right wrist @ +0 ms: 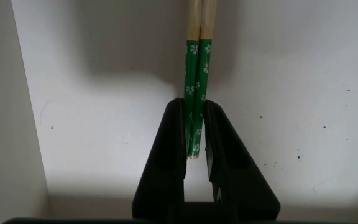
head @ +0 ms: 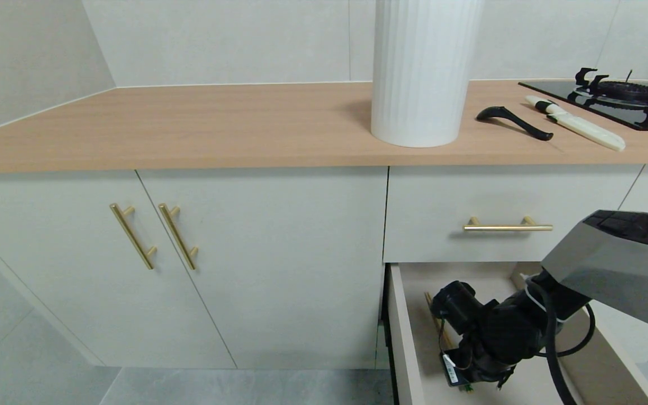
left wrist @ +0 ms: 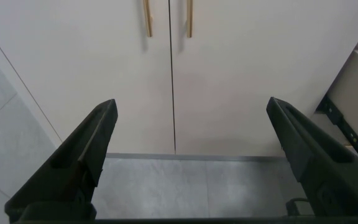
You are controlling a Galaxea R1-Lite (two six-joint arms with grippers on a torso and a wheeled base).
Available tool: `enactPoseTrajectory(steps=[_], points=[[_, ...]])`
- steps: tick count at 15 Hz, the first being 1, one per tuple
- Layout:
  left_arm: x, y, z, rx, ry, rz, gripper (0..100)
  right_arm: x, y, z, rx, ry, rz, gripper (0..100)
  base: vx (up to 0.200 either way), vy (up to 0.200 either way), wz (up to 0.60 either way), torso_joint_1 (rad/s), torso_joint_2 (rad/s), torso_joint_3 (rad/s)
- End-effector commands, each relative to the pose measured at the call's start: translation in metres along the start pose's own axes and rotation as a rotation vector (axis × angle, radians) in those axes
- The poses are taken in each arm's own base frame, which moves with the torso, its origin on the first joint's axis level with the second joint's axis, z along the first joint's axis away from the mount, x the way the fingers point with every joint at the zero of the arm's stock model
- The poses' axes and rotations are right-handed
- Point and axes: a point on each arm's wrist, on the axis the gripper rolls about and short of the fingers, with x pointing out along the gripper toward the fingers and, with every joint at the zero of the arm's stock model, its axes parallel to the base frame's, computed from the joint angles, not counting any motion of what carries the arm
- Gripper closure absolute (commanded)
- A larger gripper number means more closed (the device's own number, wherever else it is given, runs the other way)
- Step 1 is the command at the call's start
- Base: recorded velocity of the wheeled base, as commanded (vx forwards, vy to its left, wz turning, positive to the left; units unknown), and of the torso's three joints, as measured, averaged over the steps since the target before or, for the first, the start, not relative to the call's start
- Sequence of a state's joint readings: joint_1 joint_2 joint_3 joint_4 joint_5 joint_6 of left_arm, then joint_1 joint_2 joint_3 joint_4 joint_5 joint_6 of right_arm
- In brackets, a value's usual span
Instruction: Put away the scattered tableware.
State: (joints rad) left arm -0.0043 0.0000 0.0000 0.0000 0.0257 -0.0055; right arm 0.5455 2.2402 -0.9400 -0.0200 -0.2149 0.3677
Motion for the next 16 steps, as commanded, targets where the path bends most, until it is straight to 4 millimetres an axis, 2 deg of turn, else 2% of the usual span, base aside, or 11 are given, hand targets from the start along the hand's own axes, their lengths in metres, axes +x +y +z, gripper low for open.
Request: enactPoseTrajectory(steps=[1,4,5,10,12,13,16], points=[[0.000,0.000,0.000,-0.001,0.000,0.000,0,0.000,0.000,0.000,0.000,-0.001,0.001,100,0.000,0.000,0.00,0.000,0.00,0.000],[0.000,0.000,0.000,-0.001,0.000,0.000,0,0.002,0.000,-0.001,-0.001,0.004,-0.003,100,0.000,0.000,0.00,0.000,0.00,0.000],[0.000,0.000,0.000,-0.001,0.000,0.000,0,0.002,0.000,-0.001,-0.001,0.003,-0.002,0,0.000,0.000,0.00,0.000,0.00,0.000],[0.000,0.000,0.000,-0.001,0.000,0.000,0,-0.001,0.000,0.000,0.001,-0.005,-0.001,0,0.000,0.000,0.00,0.000,0.00,0.000],[0.000,0.000,0.000,-0.001,0.000,0.000,0,-0.014,-0.002,0.004,0.008,-0.038,0.008,0,0.000,0.000,0.00,0.000,0.00,0.000],[0.000,0.000,0.000,-0.001,0.000,0.000,0,-0.029,-0.004,0.007,0.017,-0.074,0.022,0,0.000,0.000,0.00,0.000,0.00,0.000],[0.000,0.000,0.000,-0.001,0.000,0.000,0,-0.102,-0.026,0.015,0.055,-0.262,0.080,0,0.000,0.000,0.00,0.000,0.00,0.000]])
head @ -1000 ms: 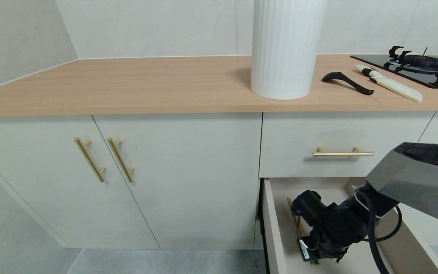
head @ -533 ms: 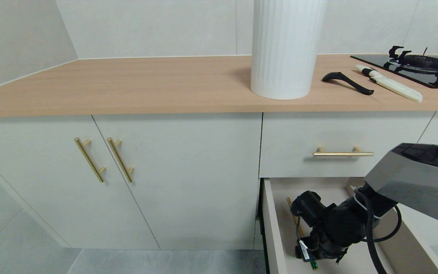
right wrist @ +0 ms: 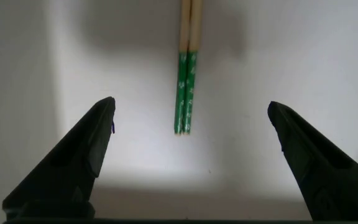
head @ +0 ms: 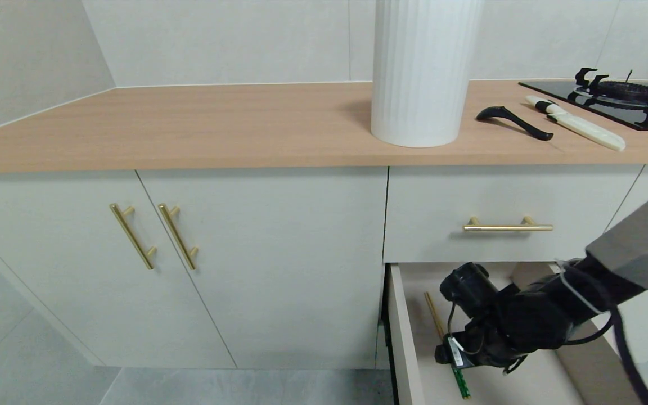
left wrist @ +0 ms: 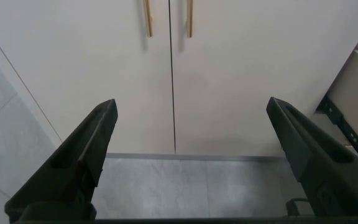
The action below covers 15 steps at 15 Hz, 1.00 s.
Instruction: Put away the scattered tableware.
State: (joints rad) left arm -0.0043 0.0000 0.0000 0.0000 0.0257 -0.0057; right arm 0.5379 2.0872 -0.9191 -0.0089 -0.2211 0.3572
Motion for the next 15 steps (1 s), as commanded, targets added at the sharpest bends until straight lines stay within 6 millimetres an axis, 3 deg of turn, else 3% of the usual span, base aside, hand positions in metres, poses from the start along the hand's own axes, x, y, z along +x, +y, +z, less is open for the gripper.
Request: enactPoseTrajectory(steps=[1,4,9,15], points=[[0.000,0.000,0.000,0.000,0.000,0.000,0,-0.081,-0.019,0.014,0.032,-0.222,0.070,0,0.000,0.000,0.00,0.000,0.00,0.000],[0.000,0.000,0.000,0.000,0.000,0.000,0,-0.127,-0.033,0.018,0.078,-0.372,0.080,0,0.000,0.000,0.00,0.000,0.00,0.000],[0.000,0.000,0.000,0.000,0.000,0.000,0,-0.171,-0.069,0.021,0.113,-0.541,0.000,0,0.000,0.000,0.00,0.000,0.00,0.000],[0.000,0.000,0.000,0.000,0.000,0.000,0,-0.187,-0.075,0.018,0.111,-0.593,-0.012,0,0.000,0.000,0.00,0.000,0.00,0.000]])
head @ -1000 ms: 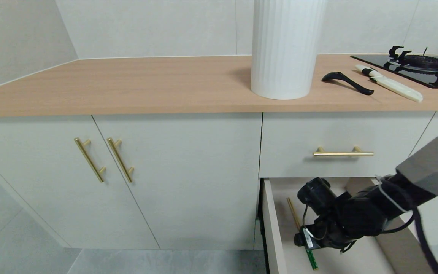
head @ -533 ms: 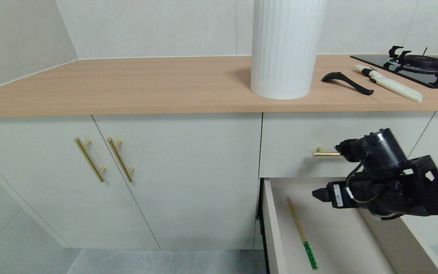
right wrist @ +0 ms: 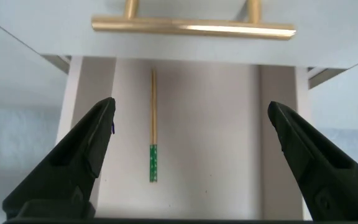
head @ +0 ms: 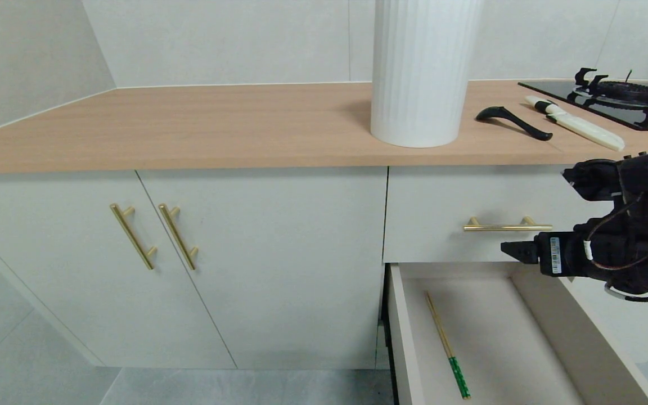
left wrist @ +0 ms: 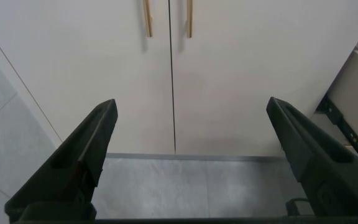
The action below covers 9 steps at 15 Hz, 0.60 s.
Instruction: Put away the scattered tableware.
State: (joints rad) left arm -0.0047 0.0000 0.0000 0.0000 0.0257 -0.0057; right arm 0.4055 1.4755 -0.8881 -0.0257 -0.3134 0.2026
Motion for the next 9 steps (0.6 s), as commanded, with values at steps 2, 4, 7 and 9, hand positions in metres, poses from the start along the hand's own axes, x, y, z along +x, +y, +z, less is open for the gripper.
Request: enactPoseTrajectory(steps=[2,4,7,9], points=[[0.0000,0.0000,0.0000,0.000,0.000,0.000,0,-0.0048,-0.0019,0.0017,-0.016,-0.020,-0.020,0,0.000,0.000,0.00,0.000,0.00,0.000],[0.0000,0.0000,0.0000,0.000,0.000,0.000,0,-0.0051,-0.0021,0.0015,-0.017,-0.021,-0.021,0,0.000,0.000,0.00,0.000,0.00,0.000],[0.0000,0.0000,0.0000,0.000,0.000,0.000,0,-0.0057,-0.0022,0.0021,-0.016,-0.023,-0.020,0,0.000,0.000,0.00,0.031,-0.13,-0.091],[0.0000,0.0000,0.0000,0.000,0.000,0.000,0,-0.0055,-0.0023,0.0011,-0.018,-0.019,-0.021,0,0.000,0.000,0.00,0.034,-0.24,-0.259]])
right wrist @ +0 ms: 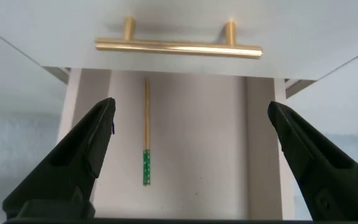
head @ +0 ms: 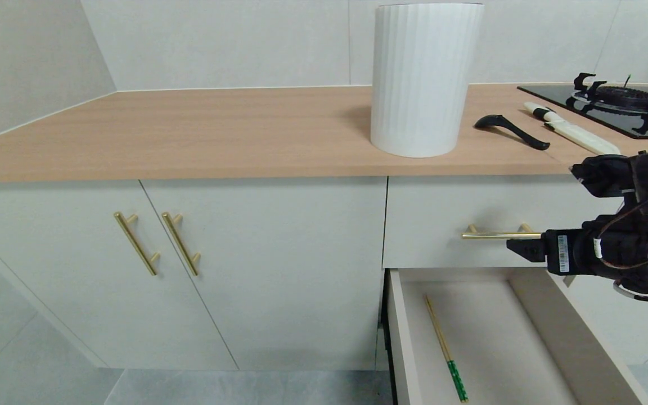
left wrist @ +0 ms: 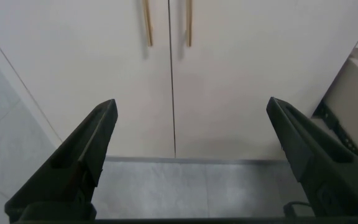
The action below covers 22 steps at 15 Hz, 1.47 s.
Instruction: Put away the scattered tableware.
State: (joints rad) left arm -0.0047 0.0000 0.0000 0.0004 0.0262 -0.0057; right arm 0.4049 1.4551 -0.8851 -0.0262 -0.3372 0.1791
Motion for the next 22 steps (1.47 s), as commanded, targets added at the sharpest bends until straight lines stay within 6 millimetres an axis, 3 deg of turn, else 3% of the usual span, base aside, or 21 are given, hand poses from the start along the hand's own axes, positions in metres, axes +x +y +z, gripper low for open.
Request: enactPoseTrajectory(steps=[1,17,22], points=[[0.000,0.000,0.000,0.000,0.000,0.000,0,0.001,0.000,-0.002,-0.002,0.008,-0.002,0,0.000,0.000,0.00,0.173,-0.31,-0.300],[0.000,0.000,0.000,0.000,0.000,0.000,0,0.005,0.001,-0.003,-0.032,0.011,-0.002,0,0.000,0.000,0.00,0.167,-0.44,-0.253],[0.000,0.000,0.000,0.000,0.000,0.000,0,0.047,-0.008,0.019,-0.050,-0.124,-0.028,0,0.000,0.000,0.00,0.006,-0.01,-0.005]])
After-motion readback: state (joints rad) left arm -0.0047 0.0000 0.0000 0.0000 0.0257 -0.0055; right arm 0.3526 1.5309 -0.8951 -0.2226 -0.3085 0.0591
